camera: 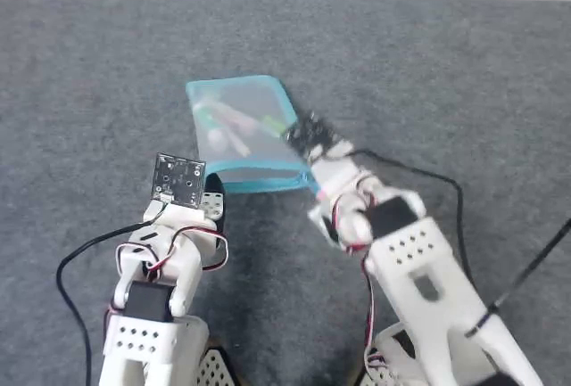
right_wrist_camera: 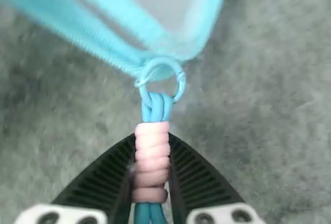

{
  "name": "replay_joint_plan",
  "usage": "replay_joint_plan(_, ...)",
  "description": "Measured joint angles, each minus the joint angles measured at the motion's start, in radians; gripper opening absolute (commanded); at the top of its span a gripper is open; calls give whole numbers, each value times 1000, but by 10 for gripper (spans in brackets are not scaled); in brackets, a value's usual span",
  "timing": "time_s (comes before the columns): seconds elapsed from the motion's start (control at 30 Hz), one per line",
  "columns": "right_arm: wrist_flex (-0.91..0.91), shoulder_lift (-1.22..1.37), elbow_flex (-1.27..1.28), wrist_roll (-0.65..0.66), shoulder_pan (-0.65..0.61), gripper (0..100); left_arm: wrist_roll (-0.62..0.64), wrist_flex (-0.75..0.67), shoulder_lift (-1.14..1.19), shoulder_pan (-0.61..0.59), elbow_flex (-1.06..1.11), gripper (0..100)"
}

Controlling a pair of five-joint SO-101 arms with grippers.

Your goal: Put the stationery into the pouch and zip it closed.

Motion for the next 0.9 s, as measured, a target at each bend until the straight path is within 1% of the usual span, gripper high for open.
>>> replay_joint_plan(0.17,38,-25,21,20,-3,14,0,-32,0,6,0,10)
replay_joint_plan(0.23,38,-25,34,23,-6,62,0,-34,0,8,2,10)
replay_joint_plan(0.37,18,-23,48,23,-52,196,0,-34,0,8,2,10)
replay_joint_plan(0.43,5,-23,49,23,-80,222,0,-34,0,8,2,10)
replay_joint_plan(0.5,-17,-26,49,18,-101,213,0,-34,0,8,2,10)
replay_joint_plan(0.63,-40,-71,49,-21,-103,202,0,-34,0,8,2,10)
replay_joint_plan(0.8,-132,-94,112,-77,-37,202,0,-34,0,8,2,10)
replay_joint_plan(0.9,-196,-94,172,-126,-29,202,0,-34,0,8,2,10)
